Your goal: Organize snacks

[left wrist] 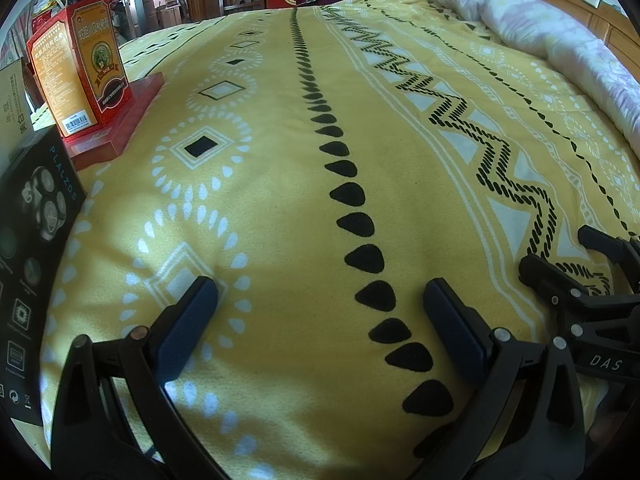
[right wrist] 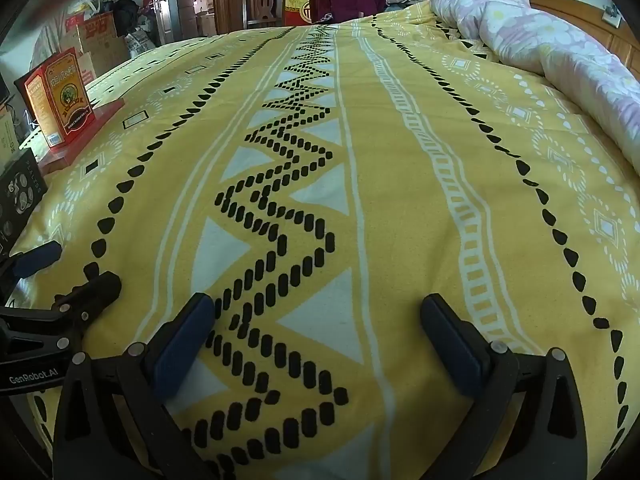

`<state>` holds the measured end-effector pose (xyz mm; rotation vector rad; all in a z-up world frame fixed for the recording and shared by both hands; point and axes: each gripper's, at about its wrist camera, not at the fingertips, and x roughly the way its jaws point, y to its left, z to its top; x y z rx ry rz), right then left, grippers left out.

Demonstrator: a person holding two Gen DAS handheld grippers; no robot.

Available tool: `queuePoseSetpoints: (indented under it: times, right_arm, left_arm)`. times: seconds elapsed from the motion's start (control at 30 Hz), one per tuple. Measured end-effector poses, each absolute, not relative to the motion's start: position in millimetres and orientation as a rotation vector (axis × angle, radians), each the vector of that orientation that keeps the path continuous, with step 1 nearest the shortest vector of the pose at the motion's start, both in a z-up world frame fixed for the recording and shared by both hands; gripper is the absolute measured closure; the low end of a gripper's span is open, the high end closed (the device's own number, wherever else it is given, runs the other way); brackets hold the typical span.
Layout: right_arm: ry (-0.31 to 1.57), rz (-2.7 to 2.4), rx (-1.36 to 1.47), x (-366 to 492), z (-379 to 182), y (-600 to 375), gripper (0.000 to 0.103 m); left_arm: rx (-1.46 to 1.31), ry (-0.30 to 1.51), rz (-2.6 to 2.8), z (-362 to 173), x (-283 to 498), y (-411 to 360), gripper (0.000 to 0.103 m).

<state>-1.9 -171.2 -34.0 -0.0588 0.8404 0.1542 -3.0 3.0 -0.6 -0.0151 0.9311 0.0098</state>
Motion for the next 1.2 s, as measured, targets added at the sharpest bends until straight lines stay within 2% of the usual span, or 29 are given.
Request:
queuePoseSetpoints:
  times: [1.2]
  right_arm:
    - [0.843, 0.156, -0.061, -2.3, -33.5, -167.2, 0.000]
  left_arm:
    - [-0.015, 0.934, 0.008, -2.0, -9.0, 10.5, 0.000]
